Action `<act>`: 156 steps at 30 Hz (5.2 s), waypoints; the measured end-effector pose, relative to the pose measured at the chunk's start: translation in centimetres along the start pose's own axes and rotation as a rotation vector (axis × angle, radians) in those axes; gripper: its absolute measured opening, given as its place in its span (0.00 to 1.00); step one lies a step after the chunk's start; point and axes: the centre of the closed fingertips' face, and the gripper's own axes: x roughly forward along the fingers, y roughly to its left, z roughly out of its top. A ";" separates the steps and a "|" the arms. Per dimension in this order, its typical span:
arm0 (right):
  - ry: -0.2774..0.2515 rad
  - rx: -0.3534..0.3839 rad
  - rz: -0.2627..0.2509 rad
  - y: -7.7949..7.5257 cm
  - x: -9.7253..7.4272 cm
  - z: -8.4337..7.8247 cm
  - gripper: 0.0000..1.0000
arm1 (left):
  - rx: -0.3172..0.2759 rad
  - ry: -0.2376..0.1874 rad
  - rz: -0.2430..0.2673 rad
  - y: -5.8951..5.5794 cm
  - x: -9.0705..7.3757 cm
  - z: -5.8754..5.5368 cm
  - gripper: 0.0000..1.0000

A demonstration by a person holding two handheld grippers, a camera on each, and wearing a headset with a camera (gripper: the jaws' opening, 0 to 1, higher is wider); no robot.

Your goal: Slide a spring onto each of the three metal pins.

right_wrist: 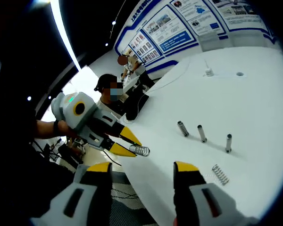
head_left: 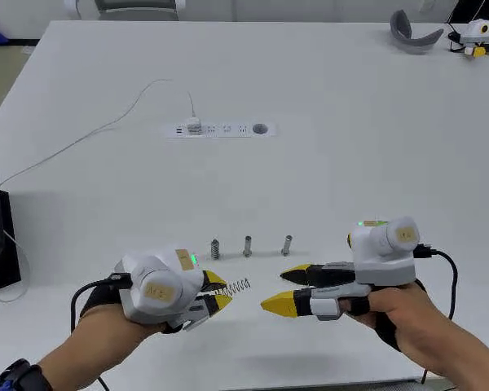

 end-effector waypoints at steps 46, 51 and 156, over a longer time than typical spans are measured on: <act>0.091 -0.036 0.130 2.7 1.6 0.4 0.13 | 0.066 -0.051 -0.091 -2.4 0.1 2.9 0.10; 0.120 -0.065 0.136 2.9 1.6 0.0 0.12 | 0.058 -0.053 -0.106 -2.6 0.0 2.8 0.10; 0.601 -0.565 -0.104 -7.5 -0.7 1.8 0.12 | -0.389 -0.157 0.080 3.0 -2.6 -3.5 0.54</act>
